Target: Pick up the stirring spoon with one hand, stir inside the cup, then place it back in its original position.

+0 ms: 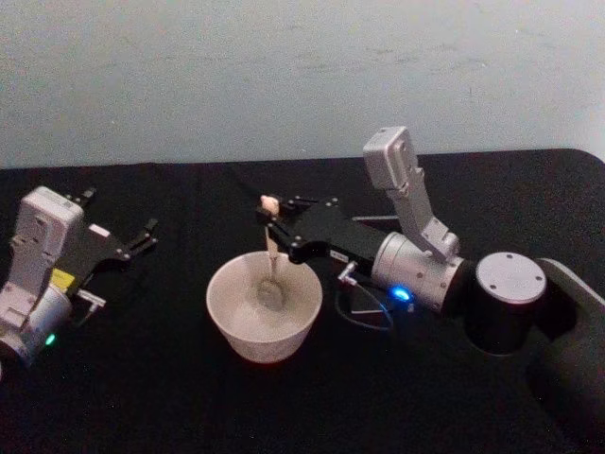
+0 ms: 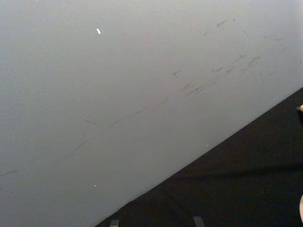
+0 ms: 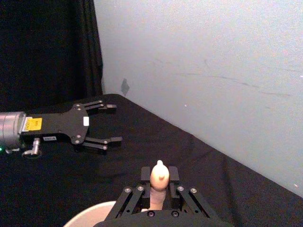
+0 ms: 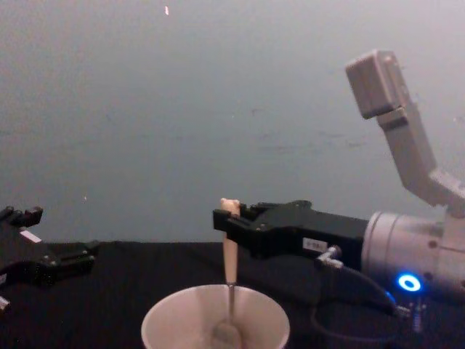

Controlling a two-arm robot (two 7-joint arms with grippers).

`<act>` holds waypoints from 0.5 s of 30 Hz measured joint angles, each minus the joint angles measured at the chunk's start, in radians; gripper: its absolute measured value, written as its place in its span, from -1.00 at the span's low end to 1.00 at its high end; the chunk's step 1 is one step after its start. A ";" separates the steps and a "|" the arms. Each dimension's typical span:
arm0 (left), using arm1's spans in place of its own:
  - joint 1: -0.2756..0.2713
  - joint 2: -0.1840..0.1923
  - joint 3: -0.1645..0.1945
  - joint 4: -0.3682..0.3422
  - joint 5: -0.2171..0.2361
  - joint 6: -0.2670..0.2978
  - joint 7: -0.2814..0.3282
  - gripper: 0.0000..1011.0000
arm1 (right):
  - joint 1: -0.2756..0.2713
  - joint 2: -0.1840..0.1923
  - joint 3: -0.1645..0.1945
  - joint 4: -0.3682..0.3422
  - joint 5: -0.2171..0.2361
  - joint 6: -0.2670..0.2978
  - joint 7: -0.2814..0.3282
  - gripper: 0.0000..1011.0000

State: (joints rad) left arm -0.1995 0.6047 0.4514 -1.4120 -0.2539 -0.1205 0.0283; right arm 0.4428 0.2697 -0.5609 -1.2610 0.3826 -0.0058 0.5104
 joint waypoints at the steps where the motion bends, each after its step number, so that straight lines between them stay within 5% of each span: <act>1: 0.000 0.000 0.000 0.000 0.000 0.000 0.000 0.98 | -0.003 0.003 0.004 -0.004 0.000 0.001 0.000 -0.58; 15: 0.000 0.000 0.000 0.000 0.000 0.000 0.000 0.98 | -0.093 0.077 0.044 -0.149 0.044 0.045 0.021 -0.58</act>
State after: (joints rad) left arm -0.1995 0.6047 0.4514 -1.4119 -0.2539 -0.1205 0.0283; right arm 0.3493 0.3465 -0.5169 -1.4099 0.4267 0.0388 0.5316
